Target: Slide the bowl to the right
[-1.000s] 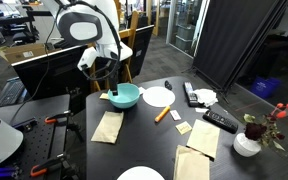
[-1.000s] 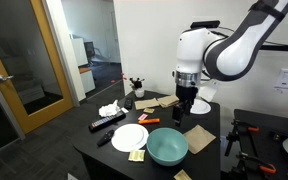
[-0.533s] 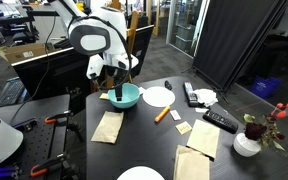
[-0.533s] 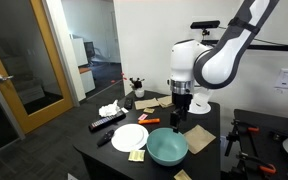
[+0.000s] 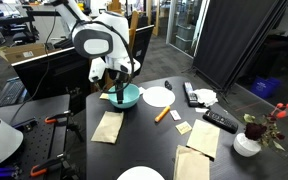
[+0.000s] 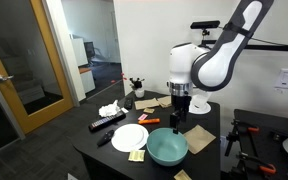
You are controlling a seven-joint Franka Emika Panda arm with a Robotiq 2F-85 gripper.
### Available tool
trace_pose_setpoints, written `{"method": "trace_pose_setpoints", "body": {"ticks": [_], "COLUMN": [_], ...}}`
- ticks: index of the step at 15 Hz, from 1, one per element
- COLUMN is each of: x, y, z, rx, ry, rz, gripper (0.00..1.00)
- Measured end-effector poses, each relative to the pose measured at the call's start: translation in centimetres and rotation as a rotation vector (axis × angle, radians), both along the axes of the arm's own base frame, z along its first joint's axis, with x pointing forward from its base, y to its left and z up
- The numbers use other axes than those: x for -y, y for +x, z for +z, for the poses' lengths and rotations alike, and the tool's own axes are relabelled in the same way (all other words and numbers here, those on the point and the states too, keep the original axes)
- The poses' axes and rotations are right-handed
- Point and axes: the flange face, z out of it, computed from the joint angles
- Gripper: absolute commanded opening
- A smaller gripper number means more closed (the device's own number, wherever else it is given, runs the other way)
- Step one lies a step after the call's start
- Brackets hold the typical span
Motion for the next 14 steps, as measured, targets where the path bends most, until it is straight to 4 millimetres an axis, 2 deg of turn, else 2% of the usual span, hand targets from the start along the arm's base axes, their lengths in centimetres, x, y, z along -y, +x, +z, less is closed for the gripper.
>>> {"method": "trace_pose_setpoints", "body": {"ticks": [7, 12, 13, 14], "x": [0.3, 0.6, 0.6, 0.6], "y": [2.4, 3.3, 3.4, 3.4], "z": [-3.0, -5.3, -5.7, -6.1], "rx": [-0.007, -0.034, -0.038, -0.043], "ry": [0.038, 0.047, 0.047, 0.048], "rz": [0.026, 0.019, 0.018, 0.018], "gripper": [1.0, 1.0, 0.75, 0.74]}}
